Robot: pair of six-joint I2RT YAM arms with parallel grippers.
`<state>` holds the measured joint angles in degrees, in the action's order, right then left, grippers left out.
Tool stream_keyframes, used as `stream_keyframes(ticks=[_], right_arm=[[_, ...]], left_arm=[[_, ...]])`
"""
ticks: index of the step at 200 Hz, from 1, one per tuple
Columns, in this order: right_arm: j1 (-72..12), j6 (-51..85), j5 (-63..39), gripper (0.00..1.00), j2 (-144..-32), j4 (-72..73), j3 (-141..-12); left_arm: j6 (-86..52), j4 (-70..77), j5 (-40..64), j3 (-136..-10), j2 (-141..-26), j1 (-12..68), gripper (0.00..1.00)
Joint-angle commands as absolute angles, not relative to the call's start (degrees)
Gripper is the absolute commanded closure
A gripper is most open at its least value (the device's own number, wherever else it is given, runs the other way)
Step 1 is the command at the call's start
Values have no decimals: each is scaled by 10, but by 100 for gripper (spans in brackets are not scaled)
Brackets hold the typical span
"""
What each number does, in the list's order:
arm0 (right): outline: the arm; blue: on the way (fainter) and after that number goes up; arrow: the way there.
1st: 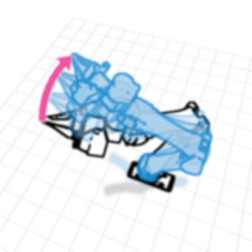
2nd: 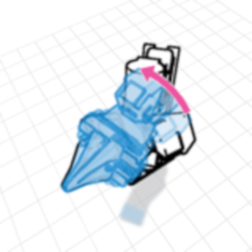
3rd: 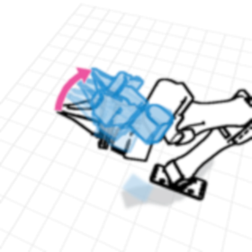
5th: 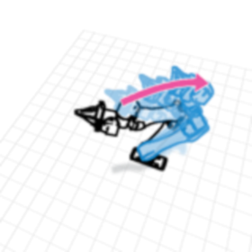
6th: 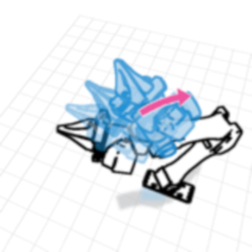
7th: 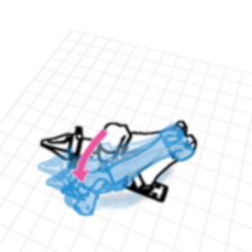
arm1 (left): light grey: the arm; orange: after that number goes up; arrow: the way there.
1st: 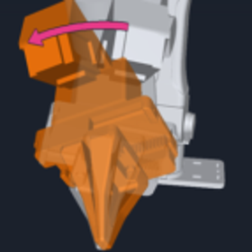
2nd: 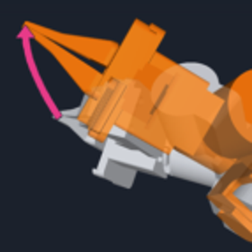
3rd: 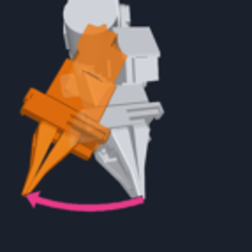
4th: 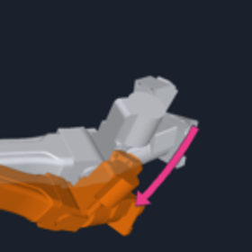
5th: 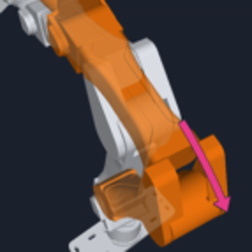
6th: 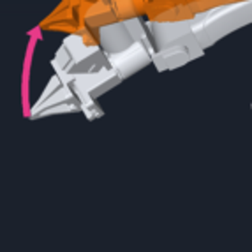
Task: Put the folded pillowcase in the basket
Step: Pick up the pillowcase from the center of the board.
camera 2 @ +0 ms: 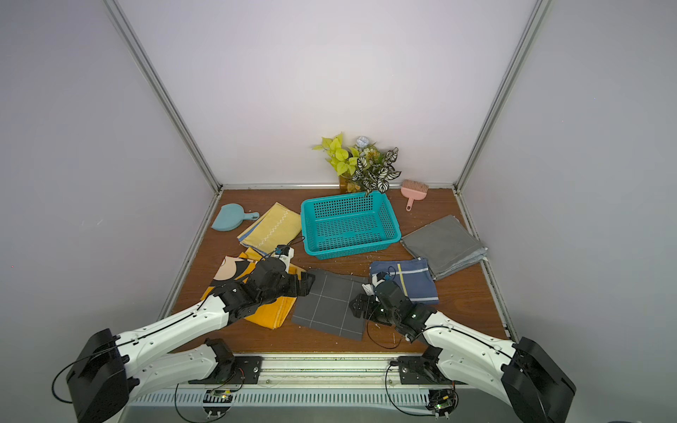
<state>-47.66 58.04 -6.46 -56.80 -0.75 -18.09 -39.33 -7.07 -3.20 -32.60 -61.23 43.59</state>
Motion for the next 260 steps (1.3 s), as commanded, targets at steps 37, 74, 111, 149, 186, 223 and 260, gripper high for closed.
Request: stream_keyframes(ticks=[37, 74, 111, 149, 186, 223, 260], right_arm=[[-497, 588, -82, 23, -654, 29, -198], [-497, 573, -69, 86, -662, 3, -214], [-494, 520, -24, 100, -629, -96, -280], [-475, 474, -25, 100, -623, -148, -329], [-438, 445, -45, 100, -620, -170, -331], [-409, 425, -74, 100, -617, -173, -332], [-409, 432, -91, 100, -621, -152, -321]], left_arm=[[-403, -63, -40, -315, -628, 441, 1], [-406, -71, -40, -313, -640, 441, 1], [-402, -65, -11, -319, -669, 441, 1], [-382, -72, 72, -347, -733, 441, 1], [-383, -87, 90, -348, -749, 441, 1], [-400, -36, 140, -327, -772, 441, 1], [-420, 5, 161, -312, -807, 442, 1]])
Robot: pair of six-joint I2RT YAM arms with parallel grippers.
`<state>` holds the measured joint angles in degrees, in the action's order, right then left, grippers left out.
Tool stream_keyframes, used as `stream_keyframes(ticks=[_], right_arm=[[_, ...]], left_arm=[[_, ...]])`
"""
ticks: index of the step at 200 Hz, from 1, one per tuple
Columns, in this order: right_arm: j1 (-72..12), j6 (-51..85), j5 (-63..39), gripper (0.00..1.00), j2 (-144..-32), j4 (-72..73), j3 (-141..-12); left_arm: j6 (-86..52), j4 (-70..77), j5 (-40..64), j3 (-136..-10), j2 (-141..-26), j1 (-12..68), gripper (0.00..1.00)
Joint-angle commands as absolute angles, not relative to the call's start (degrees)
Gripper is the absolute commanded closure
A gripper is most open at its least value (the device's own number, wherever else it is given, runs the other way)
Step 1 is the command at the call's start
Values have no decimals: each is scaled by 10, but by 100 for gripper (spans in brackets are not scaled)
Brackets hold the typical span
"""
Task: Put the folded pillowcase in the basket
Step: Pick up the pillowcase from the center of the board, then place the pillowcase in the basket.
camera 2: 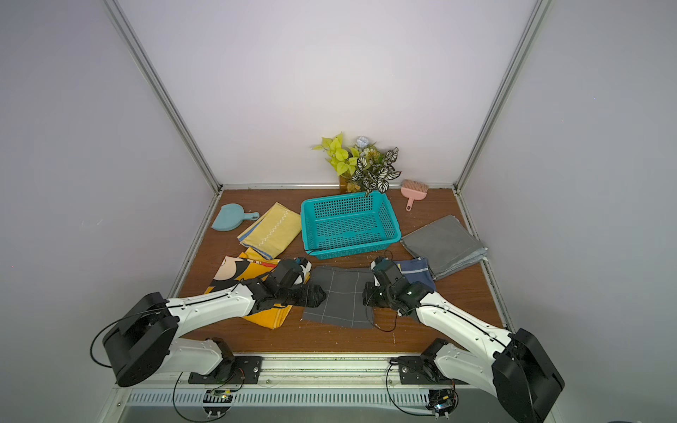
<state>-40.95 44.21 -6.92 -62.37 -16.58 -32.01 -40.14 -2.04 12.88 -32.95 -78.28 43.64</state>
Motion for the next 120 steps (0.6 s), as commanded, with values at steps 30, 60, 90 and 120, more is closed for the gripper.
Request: stream_keyframes(ticks=[30, 60, 90, 120], right_arm=[[-409, 429, -95, 100, -629, -145, -322], [-409, 425, -97, 100, -638, -142, -329], [-408, 421, -100, 100, -641, -137, -330], [-408, 417, -106, 100, -647, -131, -331]], left_arm=[[-425, 19, 178, -311, -837, 442, 1], [-430, 18, 171, -310, -846, 443, 17], [-428, 2, 155, -313, -841, 443, 77], [-429, -13, 138, -326, -829, 444, 100]])
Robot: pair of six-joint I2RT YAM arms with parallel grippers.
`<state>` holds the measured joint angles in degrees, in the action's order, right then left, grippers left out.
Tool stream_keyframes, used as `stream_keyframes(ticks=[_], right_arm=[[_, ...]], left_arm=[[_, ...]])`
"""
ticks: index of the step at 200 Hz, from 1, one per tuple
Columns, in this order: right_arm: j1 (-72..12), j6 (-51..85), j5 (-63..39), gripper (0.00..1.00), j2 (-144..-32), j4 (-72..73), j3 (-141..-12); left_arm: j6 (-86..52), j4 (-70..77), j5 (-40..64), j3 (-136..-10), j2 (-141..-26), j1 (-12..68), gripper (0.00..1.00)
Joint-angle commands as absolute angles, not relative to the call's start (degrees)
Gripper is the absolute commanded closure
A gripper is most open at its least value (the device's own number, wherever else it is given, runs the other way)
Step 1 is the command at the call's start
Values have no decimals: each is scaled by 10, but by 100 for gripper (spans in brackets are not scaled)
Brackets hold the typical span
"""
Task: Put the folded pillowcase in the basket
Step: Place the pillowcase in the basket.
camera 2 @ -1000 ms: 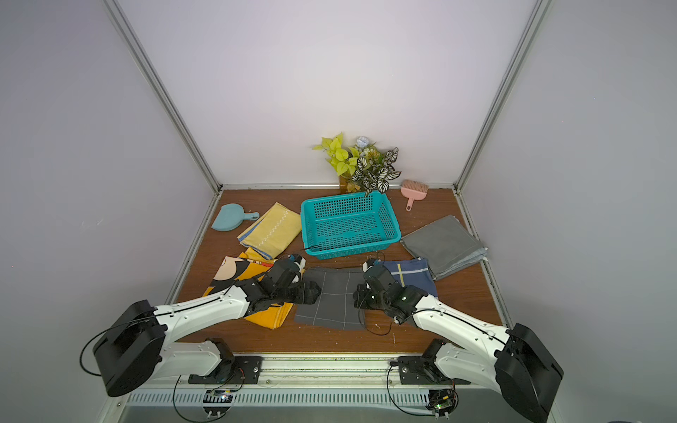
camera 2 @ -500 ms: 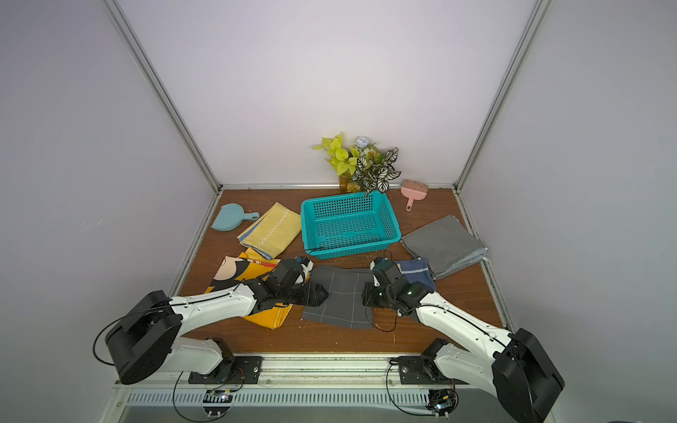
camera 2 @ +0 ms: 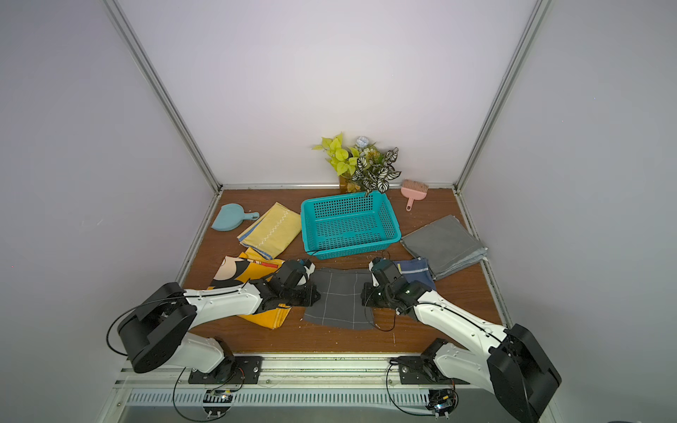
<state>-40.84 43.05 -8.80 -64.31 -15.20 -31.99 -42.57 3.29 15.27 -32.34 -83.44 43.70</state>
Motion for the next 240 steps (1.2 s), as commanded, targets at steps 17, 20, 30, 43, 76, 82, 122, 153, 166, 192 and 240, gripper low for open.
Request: stream_keyframes(ticks=[17, 20, 30, 43, 76, 82, 122, 153, 166, 192, 240], right_arm=[[-409, 414, -106, 100, -642, -133, -335], [-408, 413, -105, 100, -640, -134, -336], [-408, 410, -100, 100, -634, -143, -343], [-408, 404, -93, 100, -626, -159, -357], [-409, 388, -84, 100, -601, -207, -409], [-409, 385, -82, 100, -598, -216, -420], [-408, 355, -81, 100, -591, -267, -509], [-402, 308, -60, 100, -610, -302, -597], [-383, 283, -53, 100, -631, -312, -635], [-330, 243, -65, 100, -681, -304, -702], [-261, 180, -66, 100, -819, -253, -807]], left_arm=[[-431, -21, 130, -338, -809, 446, 100], [-432, -24, 128, -340, -805, 446, 100], [-434, -32, 127, -351, -789, 448, 100], [-433, -53, 124, -373, -767, 454, 100], [-425, -114, 120, -439, -729, 465, 100], [-425, -125, 122, -451, -725, 467, 100], [-420, -160, 131, -531, -710, 490, 100], [-401, -174, 102, -593, -708, 492, 100], [-389, -181, 53, -620, -714, 492, 100], [-348, -190, -29, -675, -754, 486, 100], [-285, -92, -61, -708, -851, 430, 100]])
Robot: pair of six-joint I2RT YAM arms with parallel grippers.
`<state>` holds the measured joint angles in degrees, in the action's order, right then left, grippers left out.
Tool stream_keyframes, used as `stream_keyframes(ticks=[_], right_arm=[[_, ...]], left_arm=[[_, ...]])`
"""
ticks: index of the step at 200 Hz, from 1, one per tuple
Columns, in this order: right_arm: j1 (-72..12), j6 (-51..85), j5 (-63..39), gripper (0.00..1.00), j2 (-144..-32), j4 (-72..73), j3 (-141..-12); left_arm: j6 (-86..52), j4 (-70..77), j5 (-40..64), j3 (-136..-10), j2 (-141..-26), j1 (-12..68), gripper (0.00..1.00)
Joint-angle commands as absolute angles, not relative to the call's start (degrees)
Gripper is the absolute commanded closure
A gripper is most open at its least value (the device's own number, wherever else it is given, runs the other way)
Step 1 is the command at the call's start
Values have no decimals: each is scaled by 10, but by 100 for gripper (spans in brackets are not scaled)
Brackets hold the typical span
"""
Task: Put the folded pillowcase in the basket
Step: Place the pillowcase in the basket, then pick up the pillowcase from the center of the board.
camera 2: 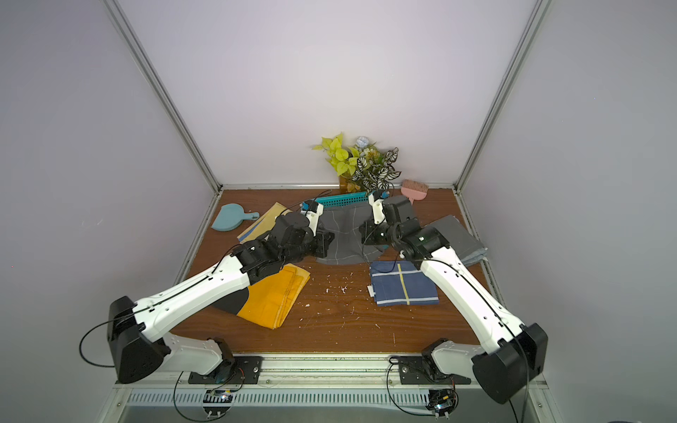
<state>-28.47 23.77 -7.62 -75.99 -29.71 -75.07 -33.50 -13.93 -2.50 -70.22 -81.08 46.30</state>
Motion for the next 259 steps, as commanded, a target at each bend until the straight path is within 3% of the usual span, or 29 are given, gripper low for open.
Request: stream_keyframes(ticks=[1, 56, 131, 150, 169, 193, 209, 225, 259], right_arm=[[-260, 178, -65, 100, -822, -252, -809], [-221, 141, -35, 100, -954, -146, -820], [-203, 136, -17, 100, -1034, -94, -816], [-198, 135, -13, 96, -1045, -87, -812], [-196, 133, -8, 59, -1052, -88, -816], [-196, 131, 4, 33, -1032, -79, -810], [-196, 130, 12, 29, -1008, -72, -803], [-196, 131, 20, 25, -974, -68, -790], [-196, 139, 34, 17, -861, -74, -722]], left_arm=[[-284, -91, -61, -708, -852, 428, 100], [-229, -11, -80, -727, -940, 394, 100], [-231, 39, -78, -704, -1039, 359, 100], [-229, 39, -83, -705, -1060, 359, 88], [-231, 34, -79, -704, -1070, 359, 60], [-239, 41, -92, -689, -1050, 358, 36], [-239, 35, -106, -688, -1033, 358, 28], [-237, 20, -117, -696, -1014, 358, 13], [-242, 13, -117, -701, -958, 358, 7]])
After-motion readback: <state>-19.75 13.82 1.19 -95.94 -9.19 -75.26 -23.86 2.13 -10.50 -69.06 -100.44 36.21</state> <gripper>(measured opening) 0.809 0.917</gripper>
